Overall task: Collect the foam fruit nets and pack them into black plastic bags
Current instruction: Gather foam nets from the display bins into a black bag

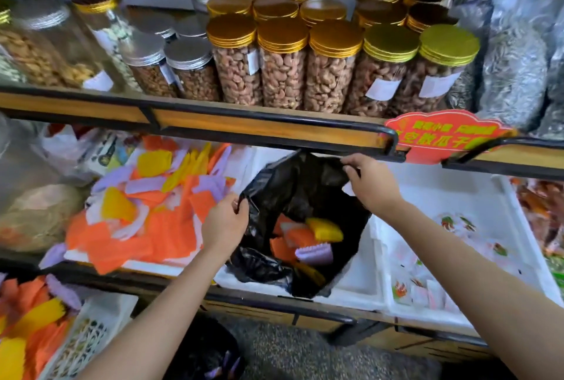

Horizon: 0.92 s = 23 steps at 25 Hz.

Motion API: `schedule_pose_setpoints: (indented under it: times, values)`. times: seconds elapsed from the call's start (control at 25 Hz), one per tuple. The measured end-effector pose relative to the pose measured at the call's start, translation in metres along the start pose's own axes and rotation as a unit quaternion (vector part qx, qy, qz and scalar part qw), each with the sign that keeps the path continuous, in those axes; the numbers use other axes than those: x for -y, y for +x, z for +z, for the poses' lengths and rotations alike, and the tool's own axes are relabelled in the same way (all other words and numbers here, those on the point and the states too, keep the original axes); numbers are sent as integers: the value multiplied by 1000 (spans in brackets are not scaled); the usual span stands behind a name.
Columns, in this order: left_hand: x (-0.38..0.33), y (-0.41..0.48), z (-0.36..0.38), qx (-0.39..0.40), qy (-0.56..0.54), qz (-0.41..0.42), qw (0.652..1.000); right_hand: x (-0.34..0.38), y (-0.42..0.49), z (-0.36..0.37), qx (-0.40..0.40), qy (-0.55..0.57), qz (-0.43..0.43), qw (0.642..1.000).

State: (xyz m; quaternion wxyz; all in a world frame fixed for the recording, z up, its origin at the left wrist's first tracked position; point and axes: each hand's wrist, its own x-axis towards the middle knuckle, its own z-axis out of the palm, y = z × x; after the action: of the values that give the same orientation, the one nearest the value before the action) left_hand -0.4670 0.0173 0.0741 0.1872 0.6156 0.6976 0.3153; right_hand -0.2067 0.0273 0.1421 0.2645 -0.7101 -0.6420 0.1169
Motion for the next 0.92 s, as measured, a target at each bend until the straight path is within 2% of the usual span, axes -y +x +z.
schedule_pose_setpoints:
  times: [0.2, 0.32, 0.44, 0.52, 0.64, 0.72, 0.8, 0.92]
  values:
    - [-5, 29, 21, 43, 72, -5, 996, -11, 22, 22, 50, -88, 10, 995]
    - [-10, 42, 24, 88, 37, 6, 995, -6, 34, 33, 62, -191, -45, 979]
    - [-6, 50, 23, 141, -29, 49, 988, 9, 41, 46, -6, -248, -144, 958]
    - [5, 50, 16, 129, 13, 130, 983, 28, 38, 55, -62, -196, -209, 956]
    - [34, 40, -6, 89, 133, 265, 951, 75, 23, 75, -27, -58, -317, 946]
    - [69, 30, -25, 84, 146, 258, 951, 103, 11, 99, 46, -3, -348, 937]
    - [119, 24, -48, 86, 166, 219, 958, 128, 0, 135, 119, 31, -341, 932]
    - [206, 26, -82, 110, 254, 179, 944, 150, -9, 199, 175, 15, -309, 935]
